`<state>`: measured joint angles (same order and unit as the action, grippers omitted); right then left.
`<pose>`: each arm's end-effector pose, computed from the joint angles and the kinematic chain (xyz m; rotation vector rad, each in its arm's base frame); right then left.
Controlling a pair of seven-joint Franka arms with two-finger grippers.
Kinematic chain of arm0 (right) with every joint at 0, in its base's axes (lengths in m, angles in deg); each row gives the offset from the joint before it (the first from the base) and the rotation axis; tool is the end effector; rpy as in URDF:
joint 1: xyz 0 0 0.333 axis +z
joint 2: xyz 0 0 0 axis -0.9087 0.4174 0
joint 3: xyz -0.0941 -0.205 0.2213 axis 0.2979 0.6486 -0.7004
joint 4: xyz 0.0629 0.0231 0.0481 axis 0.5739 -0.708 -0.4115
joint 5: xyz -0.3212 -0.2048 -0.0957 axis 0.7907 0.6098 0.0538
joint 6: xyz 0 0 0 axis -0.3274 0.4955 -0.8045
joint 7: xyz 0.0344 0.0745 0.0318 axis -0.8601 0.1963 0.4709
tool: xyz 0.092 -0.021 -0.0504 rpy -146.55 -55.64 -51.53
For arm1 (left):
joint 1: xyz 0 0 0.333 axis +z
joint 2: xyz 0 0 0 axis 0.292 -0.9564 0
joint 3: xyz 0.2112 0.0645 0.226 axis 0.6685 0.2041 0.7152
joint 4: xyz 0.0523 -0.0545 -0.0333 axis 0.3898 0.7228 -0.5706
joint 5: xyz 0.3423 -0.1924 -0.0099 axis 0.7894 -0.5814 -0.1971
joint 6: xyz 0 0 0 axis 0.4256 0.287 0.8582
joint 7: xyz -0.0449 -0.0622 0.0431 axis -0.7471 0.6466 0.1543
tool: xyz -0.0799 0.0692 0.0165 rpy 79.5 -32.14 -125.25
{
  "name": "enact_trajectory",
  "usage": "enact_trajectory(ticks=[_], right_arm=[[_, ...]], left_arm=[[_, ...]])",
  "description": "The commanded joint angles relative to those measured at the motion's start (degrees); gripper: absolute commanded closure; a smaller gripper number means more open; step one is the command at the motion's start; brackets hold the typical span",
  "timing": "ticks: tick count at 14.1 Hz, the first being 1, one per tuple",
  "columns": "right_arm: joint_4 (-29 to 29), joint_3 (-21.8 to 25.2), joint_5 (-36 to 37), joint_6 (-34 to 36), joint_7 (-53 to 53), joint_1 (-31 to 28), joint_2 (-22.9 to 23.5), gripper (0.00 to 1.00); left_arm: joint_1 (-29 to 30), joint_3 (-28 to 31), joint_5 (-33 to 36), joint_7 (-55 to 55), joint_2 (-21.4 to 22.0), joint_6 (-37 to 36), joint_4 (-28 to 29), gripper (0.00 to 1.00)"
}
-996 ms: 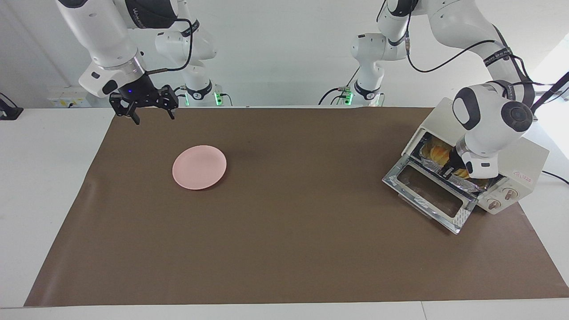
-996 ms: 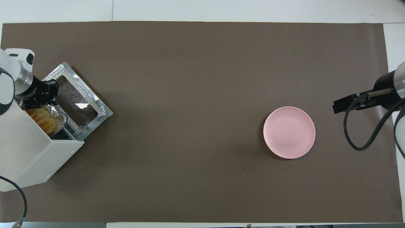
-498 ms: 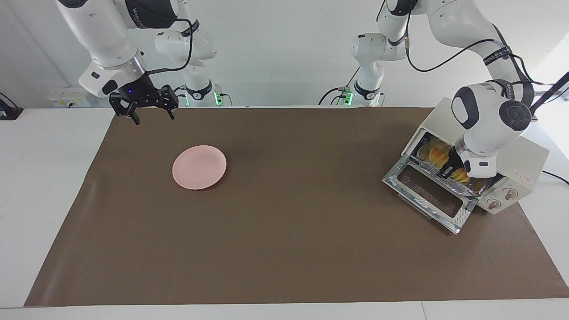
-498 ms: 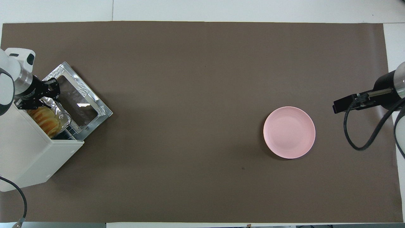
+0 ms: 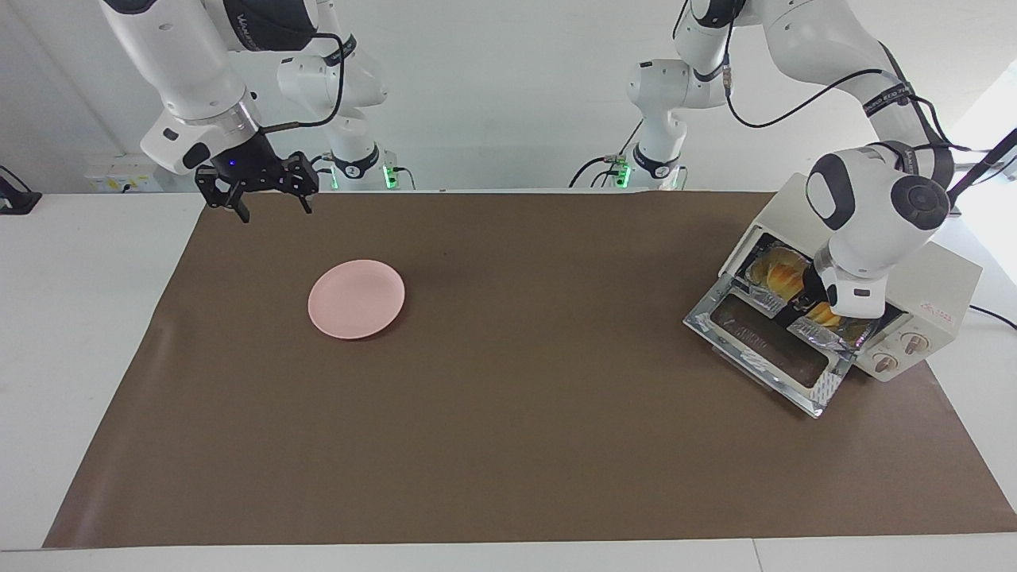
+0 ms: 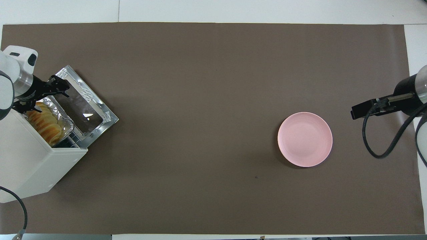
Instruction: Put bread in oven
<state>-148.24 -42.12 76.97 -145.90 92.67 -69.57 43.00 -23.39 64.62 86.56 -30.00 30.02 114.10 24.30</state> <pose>0.5351 0.0284 0.6079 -3.1156 -0.2420 0.1049 0.6227 0.0344 0.4337 -2.9355 -0.7653 0.0706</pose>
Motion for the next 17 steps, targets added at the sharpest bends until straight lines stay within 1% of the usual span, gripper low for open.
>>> enact_trajectory(ticks=[1, 2, 6, 7, 9, 12, 14, 15, 16, 17], right_arm=[[-1.2, -0.6, -0.1, 0.3, -0.2, -0.9, -1.3, 0.00], [-1.2, -0.6, -0.1, 0.3, -0.3, -0.9, -1.3, 0.00], [-1.2, -0.6, -0.1, 0.3, -0.3, -0.9, -1.3, 0.00], [-1.3, -0.6, -0.1, 0.4, -0.2, -0.9, -1.4, 0.00], [-1.3, -0.6, -0.1, 0.4, -0.3, -0.9, -1.4, 0.00], [-1.3, -0.6, -0.1, 0.3, -0.2, -0.9, -1.3, 0.00], [-1.2, -0.6, -0.1, 0.4, -0.3, -0.9, -1.3, 0.00], [-1.3, -0.6, -0.1, 0.4, -0.2, -0.9, -1.3, 0.00], [-1.3, -0.6, -0.1, 0.3, -0.3, -0.9, -1.4, 0.00], [-1.3, -0.6, -0.1, 0.3, -0.3, -0.9, -1.3, 0.00]], left_arm=[[-1.4, 1.0, 1.9, 2.0, 1.6, -2.6, -5.7, 0.00], [-1.8, 0.7, 1.9, 2.2, 1.7, -4.1, -7.5, 0.00], [-1.8, 0.5, 0.8, 3.0, 2.4, -5.3, -8.0, 0.00], [-1.8, 0.4, 0.8, 5.7, 4.0, -6.9, -8.1, 0.00], [-1.8, 0.4, 0.8, 15.6, 7.4, -12.3, -8.1, 0.00], [-3.2, 0.0, 0.7, 24.8, 12.5, -20.9, -7.3, 0.00], [-3.5, -0.1, 0.8, 29.0, 14.5, -25.1, -7.3, 0.00], [-2.7, -1.1, 0.7, 29.4, 16.0, -25.9, -6.0, 0.00], [-0.7, -3.7, 0.7, 30.5, 17.4, -26.8, -4.5, 0.00], [3.2, -9.0, 0.7, 30.9, 17.7, -27.7, -4.0, 0.00]])
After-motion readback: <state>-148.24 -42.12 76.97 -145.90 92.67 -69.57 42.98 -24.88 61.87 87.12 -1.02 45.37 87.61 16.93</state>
